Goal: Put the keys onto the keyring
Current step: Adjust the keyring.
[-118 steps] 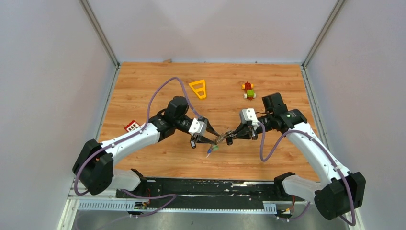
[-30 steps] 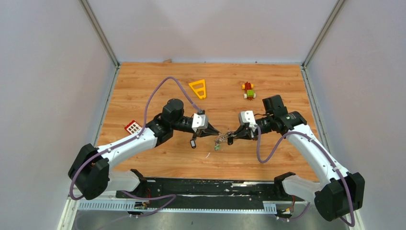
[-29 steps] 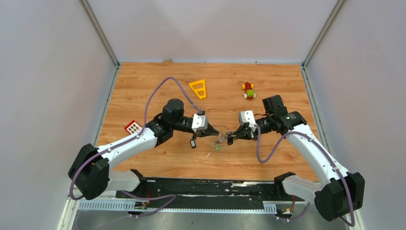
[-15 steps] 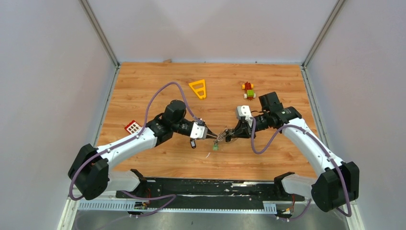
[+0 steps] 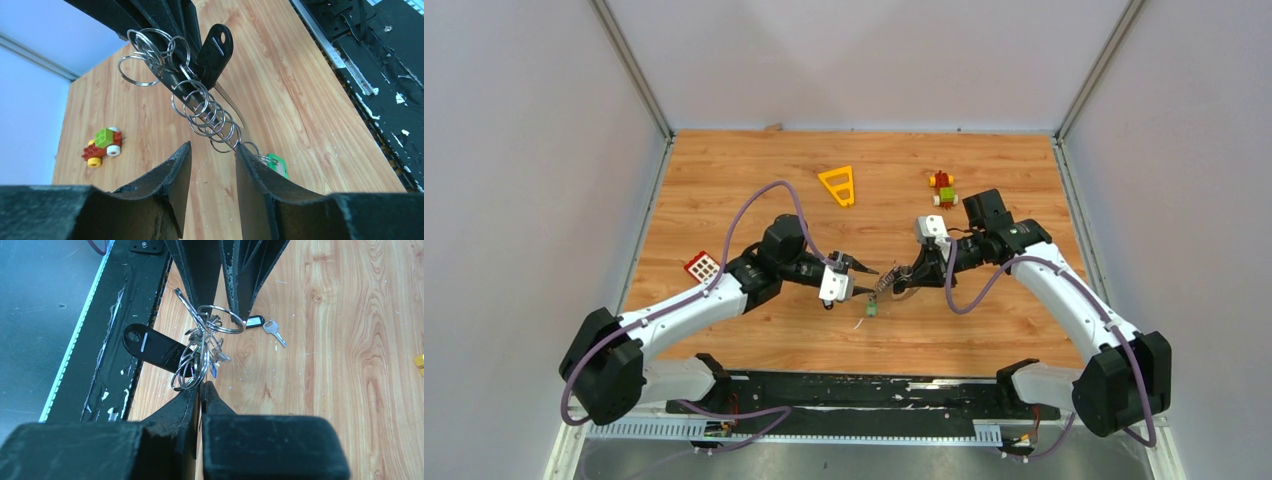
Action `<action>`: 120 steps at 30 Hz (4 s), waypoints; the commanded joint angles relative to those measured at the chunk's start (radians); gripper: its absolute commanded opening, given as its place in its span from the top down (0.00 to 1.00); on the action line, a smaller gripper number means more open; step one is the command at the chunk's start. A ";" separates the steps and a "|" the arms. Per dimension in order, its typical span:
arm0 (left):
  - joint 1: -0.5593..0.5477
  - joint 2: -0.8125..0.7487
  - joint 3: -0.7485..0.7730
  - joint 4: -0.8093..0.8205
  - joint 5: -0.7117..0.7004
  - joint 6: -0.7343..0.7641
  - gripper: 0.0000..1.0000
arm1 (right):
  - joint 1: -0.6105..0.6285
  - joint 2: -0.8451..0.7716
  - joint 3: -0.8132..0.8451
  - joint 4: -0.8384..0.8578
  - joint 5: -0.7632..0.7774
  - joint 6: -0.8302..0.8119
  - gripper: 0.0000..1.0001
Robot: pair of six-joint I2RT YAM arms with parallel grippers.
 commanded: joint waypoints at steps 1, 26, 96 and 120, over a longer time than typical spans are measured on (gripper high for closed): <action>-0.016 -0.035 -0.012 0.036 -0.024 0.063 0.54 | 0.002 0.005 0.047 0.012 -0.073 0.010 1.00; -0.095 -0.007 -0.044 0.143 -0.160 -0.024 0.37 | -0.005 0.012 0.053 0.012 -0.074 0.028 1.00; 0.009 0.271 0.254 -0.051 -0.146 -1.148 1.00 | 0.212 -0.238 -0.130 0.302 0.406 0.106 0.42; 0.012 0.275 0.217 0.016 -0.060 -1.222 1.00 | 0.376 -0.213 -0.250 0.534 0.848 -0.051 0.65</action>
